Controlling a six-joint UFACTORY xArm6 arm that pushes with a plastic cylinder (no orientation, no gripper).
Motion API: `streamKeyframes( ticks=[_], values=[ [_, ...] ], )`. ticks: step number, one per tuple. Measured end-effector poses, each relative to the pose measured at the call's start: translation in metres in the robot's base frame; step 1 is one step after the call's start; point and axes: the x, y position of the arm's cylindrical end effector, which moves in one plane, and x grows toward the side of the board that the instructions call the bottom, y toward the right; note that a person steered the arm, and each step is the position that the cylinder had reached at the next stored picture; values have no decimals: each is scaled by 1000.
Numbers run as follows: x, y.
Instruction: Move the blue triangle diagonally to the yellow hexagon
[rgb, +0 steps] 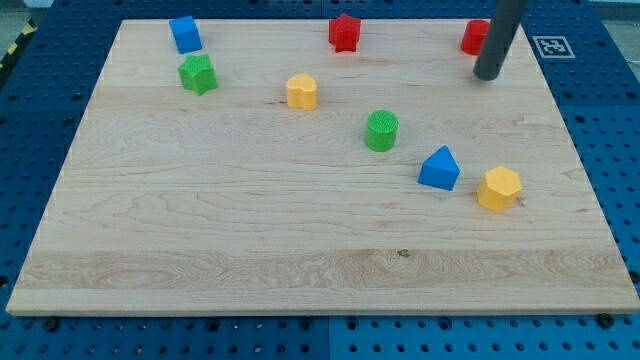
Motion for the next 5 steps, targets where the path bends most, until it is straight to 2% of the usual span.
streamKeyframes(
  ticks=[1,2,3,5],
  values=[
    [39,-1],
    [98,3],
    [128,-23],
    [171,-147]
  ],
)
